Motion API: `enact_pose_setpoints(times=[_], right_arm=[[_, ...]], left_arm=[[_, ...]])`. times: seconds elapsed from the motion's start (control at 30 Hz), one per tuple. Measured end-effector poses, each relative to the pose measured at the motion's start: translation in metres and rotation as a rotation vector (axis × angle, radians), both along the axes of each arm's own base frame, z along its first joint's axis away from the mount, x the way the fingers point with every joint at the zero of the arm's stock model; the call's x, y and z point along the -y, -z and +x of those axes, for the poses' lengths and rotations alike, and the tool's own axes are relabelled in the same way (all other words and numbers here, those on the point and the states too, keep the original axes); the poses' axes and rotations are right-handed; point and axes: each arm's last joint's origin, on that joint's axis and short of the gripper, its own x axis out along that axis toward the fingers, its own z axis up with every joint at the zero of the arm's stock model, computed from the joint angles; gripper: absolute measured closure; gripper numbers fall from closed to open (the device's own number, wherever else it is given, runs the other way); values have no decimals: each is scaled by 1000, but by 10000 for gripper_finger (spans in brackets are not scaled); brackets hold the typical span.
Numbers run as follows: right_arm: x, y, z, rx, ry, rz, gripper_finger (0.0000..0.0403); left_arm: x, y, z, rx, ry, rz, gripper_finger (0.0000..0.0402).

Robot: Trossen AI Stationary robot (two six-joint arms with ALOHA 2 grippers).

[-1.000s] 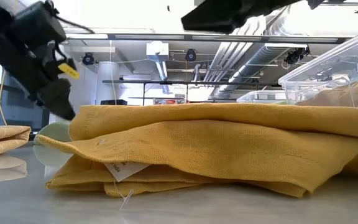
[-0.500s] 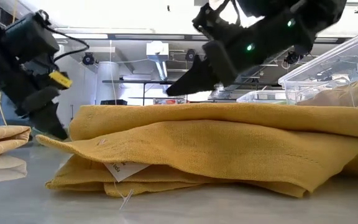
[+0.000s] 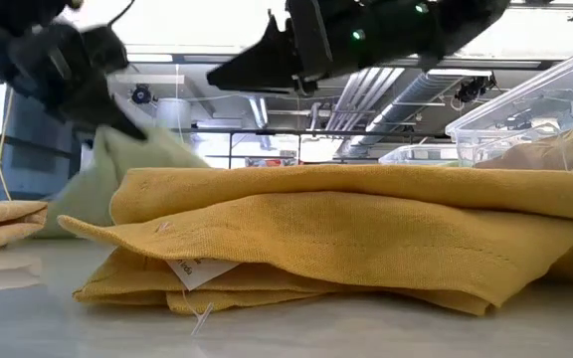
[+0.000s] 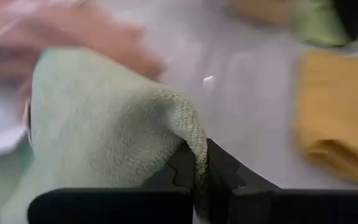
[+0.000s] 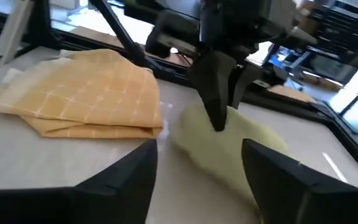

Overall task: Sort towels by color in basket
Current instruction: Put the green microfiber towel into the top transparent bin

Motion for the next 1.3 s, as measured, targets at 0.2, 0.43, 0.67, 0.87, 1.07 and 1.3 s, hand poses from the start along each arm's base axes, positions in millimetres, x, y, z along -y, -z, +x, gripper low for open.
enact_pose_setpoints(times=[0.2,0.43,0.67,0.87,1.07,1.3], right_arm=[[9,-12,18,-59,-76,-161,138],[15,13,53,-124,-92,-228,138],[13,34,72,-242,-36,-69,209],[4,40,69,-313,7,59,361],[-17,5,40,-397,213,-109,365],[-15,-98,-40,-407,516,-364,387]], left_arm=[[12,-12,5,113,243,44,400],[18,-12,5,127,365,84,400],[18,-9,6,104,341,116,401],[19,-9,6,104,366,50,382],[19,-7,5,86,366,49,334],[18,-5,4,60,348,54,308]])
